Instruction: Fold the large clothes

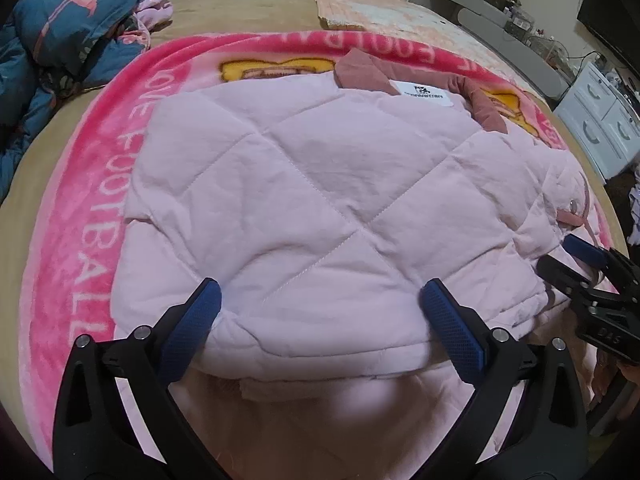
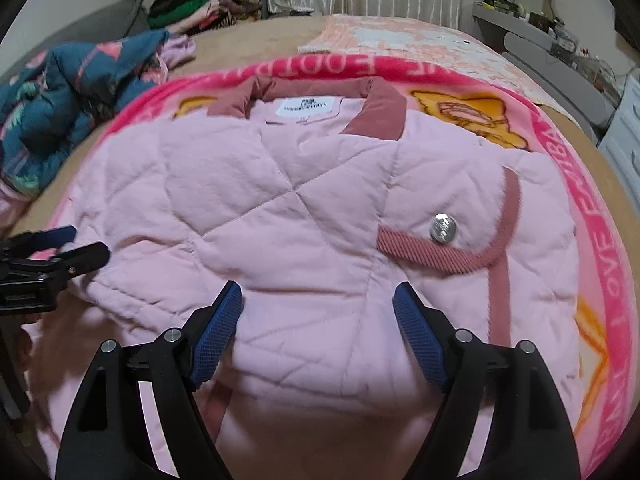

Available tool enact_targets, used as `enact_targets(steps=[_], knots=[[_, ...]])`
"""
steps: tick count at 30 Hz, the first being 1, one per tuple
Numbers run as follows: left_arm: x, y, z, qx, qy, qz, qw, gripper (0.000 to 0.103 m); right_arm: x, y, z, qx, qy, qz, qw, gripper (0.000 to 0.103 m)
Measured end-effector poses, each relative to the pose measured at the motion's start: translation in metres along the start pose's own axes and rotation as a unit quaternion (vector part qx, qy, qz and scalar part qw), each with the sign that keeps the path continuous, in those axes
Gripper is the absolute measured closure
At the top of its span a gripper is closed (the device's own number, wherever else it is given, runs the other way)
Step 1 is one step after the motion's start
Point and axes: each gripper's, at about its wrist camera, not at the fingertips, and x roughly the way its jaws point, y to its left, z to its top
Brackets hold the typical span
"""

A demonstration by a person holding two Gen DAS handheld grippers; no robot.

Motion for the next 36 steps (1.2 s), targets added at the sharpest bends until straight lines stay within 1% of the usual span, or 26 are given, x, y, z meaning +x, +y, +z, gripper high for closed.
enact_targets(steps=[4,7,9,11,13,19,27,36], knots=[[-0.005,0.0,-0.001,-0.001,-0.001,0.001,1.0,0.008,-0.014,-0.001,-0.002,0.019,-0.009,0.01,1.0,0.02],[-0.011,0.0,-0.001,-0.004,-0.003,0.005,1.0,0.008,-0.023,-0.005,-0.005,0.036,-0.013,0.014,0.999,0.018],[-0.021,-0.001,-0.002,-0.004,-0.013,0.007,0.9999,0.008,-0.03,-0.007,-0.006,0.043,-0.019,0.017,0.999,0.016],[-0.031,-0.001,-0.003,-0.005,-0.022,0.002,0.9997,0.008,-0.04,-0.009,-0.008,0.049,-0.031,0.014,0.998,0.011],[-0.037,-0.001,-0.004,-0.007,-0.026,-0.001,0.9996,0.008,-0.047,-0.011,-0.008,0.055,-0.039,0.011,0.998,0.011],[-0.056,-0.006,-0.004,-0.004,-0.034,-0.003,0.9994,0.008,-0.066,-0.015,-0.007,0.064,-0.047,0.012,0.997,0.011],[-0.079,-0.012,-0.005,0.007,-0.041,-0.001,0.9991,0.008,-0.093,-0.011,-0.004,0.057,-0.067,0.009,0.996,0.011],[-0.113,-0.016,-0.009,0.012,-0.063,0.001,0.9979,0.008,-0.124,-0.004,-0.002,0.046,-0.088,0.009,0.995,0.01]])
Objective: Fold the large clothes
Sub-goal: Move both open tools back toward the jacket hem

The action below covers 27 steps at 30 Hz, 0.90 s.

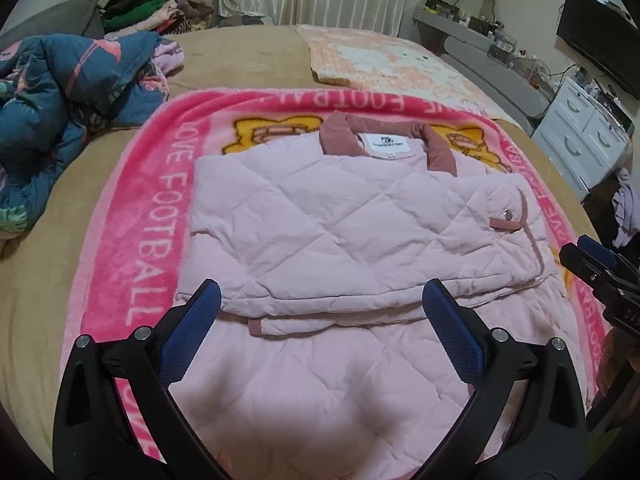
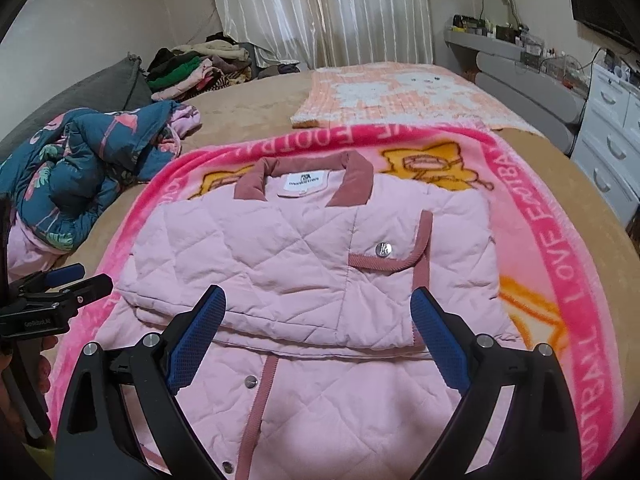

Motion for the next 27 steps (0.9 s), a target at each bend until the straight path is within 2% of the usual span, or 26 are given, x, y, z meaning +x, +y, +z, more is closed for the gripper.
enact_targets(steps=[19,27], knots=[[-0.082,-0.018,-0.015,0.013,-0.068,-0.004,0.9976,0.008,-0.092,0.02,-0.004,-0.023,-0.071,0.019,0.997,0.01],[-0.107,-0.028,-0.028,0.021,-0.084,-0.011,0.9962,0.008,-0.126,0.022,-0.013,-0.026,-0.093,0.022,0.995,0.01]])
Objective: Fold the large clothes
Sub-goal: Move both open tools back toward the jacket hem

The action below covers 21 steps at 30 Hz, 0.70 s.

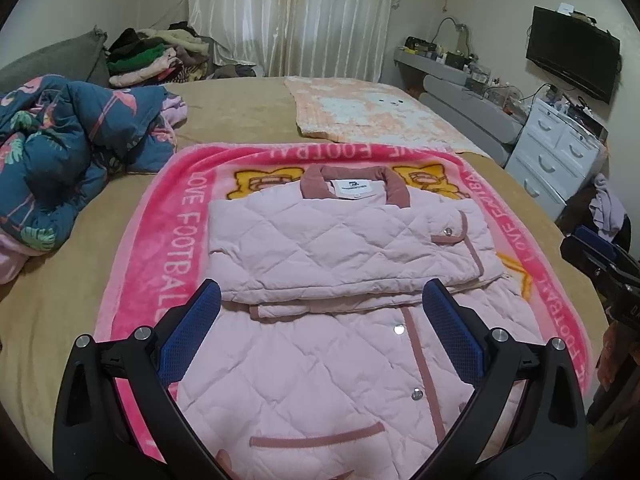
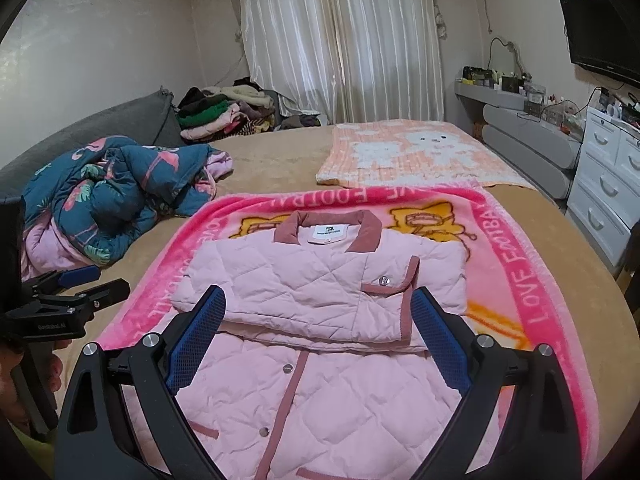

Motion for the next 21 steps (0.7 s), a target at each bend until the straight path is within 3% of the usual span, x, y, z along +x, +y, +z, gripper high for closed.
enact_targets(steps=[6,21], knots=[[-0.017,-0.003,-0.01,0.006,-0.008,0.001,0.9999,0.008,-0.023,0.001,-0.006,-0.003,-0.012,-0.004,1.0,0.005],[-0.044,-0.006,-0.055,0.009,-0.011,-0.002,0.9999,0.008,-0.065,-0.002,-0.041,-0.006,-0.019,-0.01,1.0,0.004]])
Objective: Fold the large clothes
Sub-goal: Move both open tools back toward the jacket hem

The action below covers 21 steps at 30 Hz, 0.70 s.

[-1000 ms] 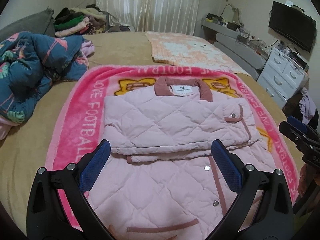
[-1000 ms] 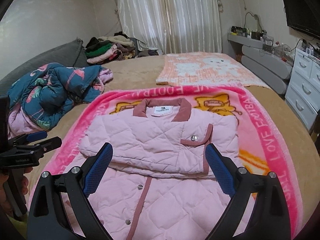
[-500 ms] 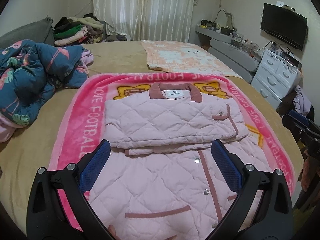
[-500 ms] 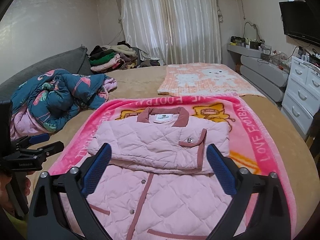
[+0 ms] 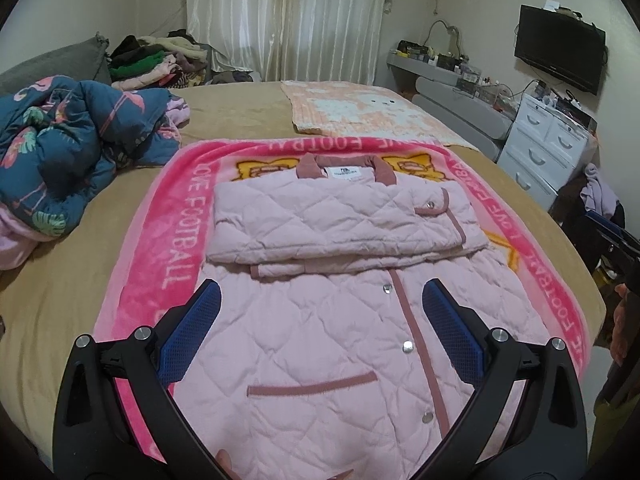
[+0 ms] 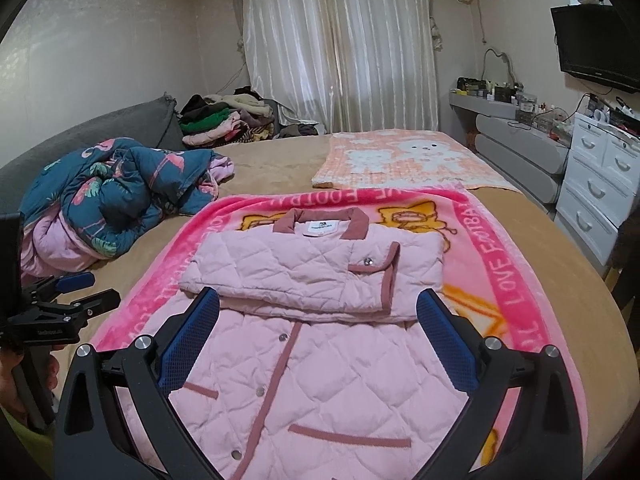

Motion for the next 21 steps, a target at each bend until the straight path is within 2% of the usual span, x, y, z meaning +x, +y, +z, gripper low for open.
enact_targets(steps=[11,21], knots=[[-0.001,0.002,-0.031,-0.001,0.012,0.01,0.9999,0.008,-0.012,-0.01,-0.031,0.01,0.013,-0.006,1.0,0.004],[0.01,0.019,-0.058,-0.013,0.044,0.034,0.9984,0.008,-0.007,-0.026,-0.063,0.014,0.043,-0.021,0.999,0.004]])
